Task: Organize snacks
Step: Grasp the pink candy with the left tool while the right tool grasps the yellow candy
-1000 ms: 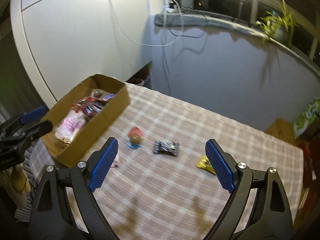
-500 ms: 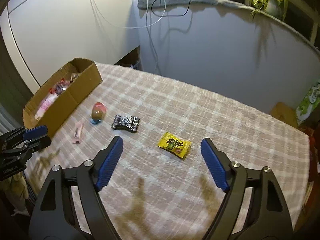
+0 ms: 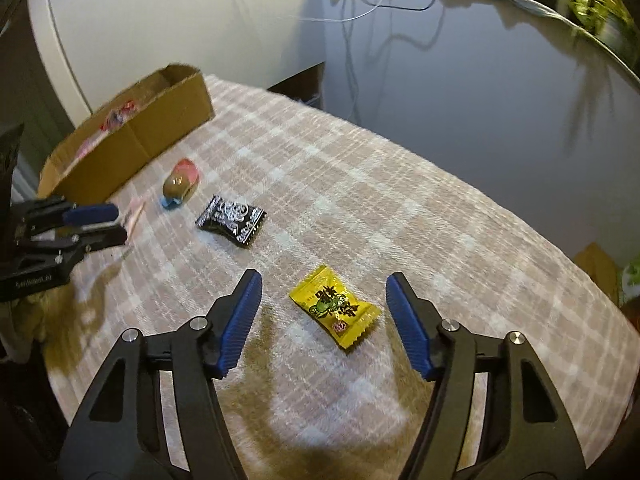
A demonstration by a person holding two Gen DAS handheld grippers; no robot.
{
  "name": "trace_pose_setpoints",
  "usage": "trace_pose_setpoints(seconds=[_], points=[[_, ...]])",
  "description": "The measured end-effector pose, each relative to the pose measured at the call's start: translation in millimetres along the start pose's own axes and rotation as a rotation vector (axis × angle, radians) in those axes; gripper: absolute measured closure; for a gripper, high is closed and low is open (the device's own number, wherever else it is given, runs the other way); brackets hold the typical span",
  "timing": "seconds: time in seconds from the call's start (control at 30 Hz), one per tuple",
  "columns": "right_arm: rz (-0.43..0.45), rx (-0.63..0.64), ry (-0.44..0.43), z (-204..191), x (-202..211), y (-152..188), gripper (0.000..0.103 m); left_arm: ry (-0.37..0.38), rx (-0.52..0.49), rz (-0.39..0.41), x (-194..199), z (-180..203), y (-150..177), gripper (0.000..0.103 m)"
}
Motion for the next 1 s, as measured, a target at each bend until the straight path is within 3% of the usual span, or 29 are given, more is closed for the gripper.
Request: trace_pose_setpoints(seconds=[0.23, 0.43, 0.63, 0.77, 1.0], points=[[-0.04, 0.032, -0.004, 1, -14, 3, 0.044, -0.025, -0.007, -0.001, -7, -1, -2, 0.068], [-0.055, 0.041, 0.007, 0, -11, 8, 0.058, -0.059, -0.018, 0.011, -10, -4, -3, 0.085], [-0.07, 0.052, 0.033, -3, -8, 16, 0.068, -0.098, -0.07, 0.038, -10, 0, -3, 0.085], [-0.072, 0.054, 0.046, -7, -5, 19, 0.079, -0.095, -0.068, 0.036, -9, 0, -3, 0.085], [-0.052, 0.014, 0.065, -5, 4, 24, 0.082, -0.08, -0.066, 0.048, 2, -1, -1, 0.086]])
Point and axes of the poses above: each gripper's, at about its wrist camera, not at the fingertips, and x roughly against the way its jaws point, z to its right, y to its underside, the point moved 7 cm from there along -x, roughly the way its jaws point, and after that the axes turned 10 degrees about -y, right-handed, at the moved point
